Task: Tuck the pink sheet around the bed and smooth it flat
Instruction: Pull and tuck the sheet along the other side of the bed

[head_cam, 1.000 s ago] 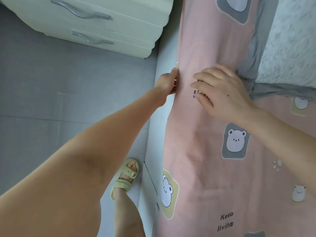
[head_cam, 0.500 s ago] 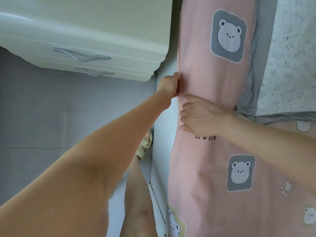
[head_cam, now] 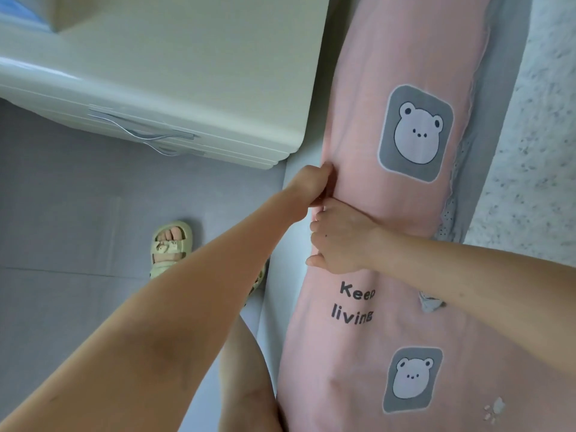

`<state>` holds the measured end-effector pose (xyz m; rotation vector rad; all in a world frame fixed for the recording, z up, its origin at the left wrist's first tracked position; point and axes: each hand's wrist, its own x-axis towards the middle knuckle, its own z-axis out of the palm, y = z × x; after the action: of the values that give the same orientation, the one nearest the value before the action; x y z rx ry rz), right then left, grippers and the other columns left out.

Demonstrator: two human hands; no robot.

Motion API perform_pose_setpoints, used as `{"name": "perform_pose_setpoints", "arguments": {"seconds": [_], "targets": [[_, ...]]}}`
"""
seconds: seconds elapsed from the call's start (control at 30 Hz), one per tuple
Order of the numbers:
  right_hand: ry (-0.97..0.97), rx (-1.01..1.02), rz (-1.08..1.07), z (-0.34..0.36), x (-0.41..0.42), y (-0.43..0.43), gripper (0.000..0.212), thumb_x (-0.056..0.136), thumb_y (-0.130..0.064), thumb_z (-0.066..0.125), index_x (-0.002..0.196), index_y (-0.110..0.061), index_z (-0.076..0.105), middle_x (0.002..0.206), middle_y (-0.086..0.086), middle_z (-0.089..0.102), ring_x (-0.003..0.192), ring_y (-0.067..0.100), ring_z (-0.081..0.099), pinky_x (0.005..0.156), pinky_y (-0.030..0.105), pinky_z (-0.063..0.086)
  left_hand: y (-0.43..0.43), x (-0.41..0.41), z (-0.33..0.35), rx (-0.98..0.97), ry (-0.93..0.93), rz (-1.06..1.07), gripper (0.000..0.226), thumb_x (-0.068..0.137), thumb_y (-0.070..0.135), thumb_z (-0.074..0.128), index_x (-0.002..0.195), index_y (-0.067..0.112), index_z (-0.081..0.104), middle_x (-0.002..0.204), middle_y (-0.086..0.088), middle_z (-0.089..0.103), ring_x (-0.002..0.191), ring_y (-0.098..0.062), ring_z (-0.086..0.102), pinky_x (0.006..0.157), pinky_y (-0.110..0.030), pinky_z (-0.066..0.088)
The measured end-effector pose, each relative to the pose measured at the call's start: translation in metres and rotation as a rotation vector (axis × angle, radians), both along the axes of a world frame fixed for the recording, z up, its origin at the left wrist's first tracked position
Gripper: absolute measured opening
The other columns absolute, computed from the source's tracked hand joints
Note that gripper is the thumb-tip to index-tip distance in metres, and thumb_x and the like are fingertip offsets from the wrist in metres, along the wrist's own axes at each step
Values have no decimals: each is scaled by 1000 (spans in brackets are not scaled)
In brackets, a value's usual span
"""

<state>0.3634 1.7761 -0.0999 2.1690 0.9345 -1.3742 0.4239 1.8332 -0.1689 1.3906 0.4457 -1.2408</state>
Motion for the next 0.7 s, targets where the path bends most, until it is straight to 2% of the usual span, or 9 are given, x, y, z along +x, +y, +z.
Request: {"name": "perform_pose_setpoints", "arguments": {"seconds": [0.1,0.2,0.27,0.33,0.43,0.5,0.57,0.63,0.7], "targets": [[28,-44,74,-5,5,7,61,97,-53,19,112,-14,63,116,6,62,110,24,51,105,40,23,4,4,-2,-82,75,-3,39,97,38,37,94,4,56,84,-11,54,71,-24,51,62,-28,49],[107,-128,81,-3,10,17,62,97,-54,19,119,-14,60,122,6,60,118,25,46,108,41,18,9,7,2,-150,142,65,45,99,38,36,115,3,57,107,-16,62,95,-31,61,87,-37,52],[134,-116,88,8,9,16,63,96,-56,18,120,-15,60,125,4,59,122,23,43,108,40,19,10,11,13,-257,223,188,48,100,40,33,126,5,51,110,-13,62,99,-28,60,87,-38,51],[131,-60,68,24,5,7,62,96,-55,19,108,-15,64,116,3,63,114,20,48,106,39,21,4,21,27,-371,255,204,54,99,48,27,133,11,45,110,-6,61,101,-25,59,84,-38,50],[85,8,-28,51,-5,-9,64,95,-56,21,86,-13,67,96,3,67,96,20,53,101,38,21,-20,34,45,-474,279,179,63,96,58,17,134,16,46,125,-2,57,109,-27,58,91,-41,47],[21,49,-94,63,-10,-17,69,94,-58,21,79,-9,68,86,5,66,84,19,46,100,39,13,-39,41,50,-534,322,209,65,95,59,13,122,16,54,127,-5,57,111,-27,56,98,-43,43],[-14,95,-164,68,-14,-23,70,94,-58,22,73,-8,67,79,4,63,77,18,35,101,39,8,-53,44,45,-562,363,219,69,95,58,11,124,13,54,132,-9,55,120,-27,53,106,-42,38],[-46,138,-188,65,-14,-24,67,94,-56,23,76,-9,68,80,4,63,78,19,37,101,39,10,-59,44,34,-531,405,233,72,96,58,10,133,12,50,134,-10,54,124,-27,50,110,-40,34],[-63,184,-184,54,-13,-23,62,95,-53,24,88,-12,70,88,3,65,87,20,46,99,37,14,-58,48,22,-433,364,252,64,97,55,17,119,12,60,115,-9,63,110,-25,57,105,-38,40]]}}
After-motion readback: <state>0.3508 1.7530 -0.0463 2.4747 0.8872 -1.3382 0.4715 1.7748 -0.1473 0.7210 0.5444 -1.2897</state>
